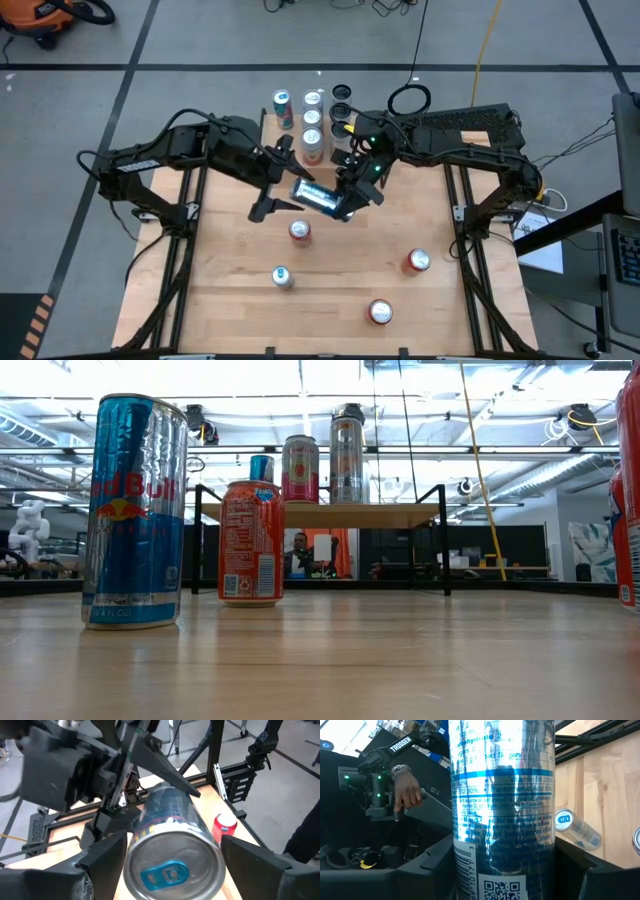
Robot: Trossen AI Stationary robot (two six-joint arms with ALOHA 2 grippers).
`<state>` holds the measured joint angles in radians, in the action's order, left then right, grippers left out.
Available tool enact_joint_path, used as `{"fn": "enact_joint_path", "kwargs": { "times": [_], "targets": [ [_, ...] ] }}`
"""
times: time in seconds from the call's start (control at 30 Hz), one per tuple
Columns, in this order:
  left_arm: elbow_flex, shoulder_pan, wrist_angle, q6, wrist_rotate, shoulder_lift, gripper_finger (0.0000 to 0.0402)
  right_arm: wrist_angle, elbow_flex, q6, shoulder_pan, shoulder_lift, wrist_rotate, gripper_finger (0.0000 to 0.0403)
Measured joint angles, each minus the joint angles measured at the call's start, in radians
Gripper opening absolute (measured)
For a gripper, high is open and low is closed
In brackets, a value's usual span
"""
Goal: Place canned beverage on shelf
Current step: Put the top blue soda can aligned with the other blue soda can on the shelf
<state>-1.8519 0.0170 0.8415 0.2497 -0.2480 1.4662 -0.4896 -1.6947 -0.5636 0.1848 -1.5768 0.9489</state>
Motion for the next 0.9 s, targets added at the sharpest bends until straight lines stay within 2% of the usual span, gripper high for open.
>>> {"fn": "enact_joint_path", "kwargs": {
  "times": [0.6,0.9],
  "targets": [
    [0.0,0.0,0.021,0.007,-0.002,0.0,0.0245,-0.001,0.0,-0.002,0.0,0.0,0.027,0.0222],
    [0.0,0.0,0.025,-0.003,0.001,-0.002,0.024,-0.003,0.0,-0.025,-0.001,0.003,-0.02,0.0238]
  ]
}}
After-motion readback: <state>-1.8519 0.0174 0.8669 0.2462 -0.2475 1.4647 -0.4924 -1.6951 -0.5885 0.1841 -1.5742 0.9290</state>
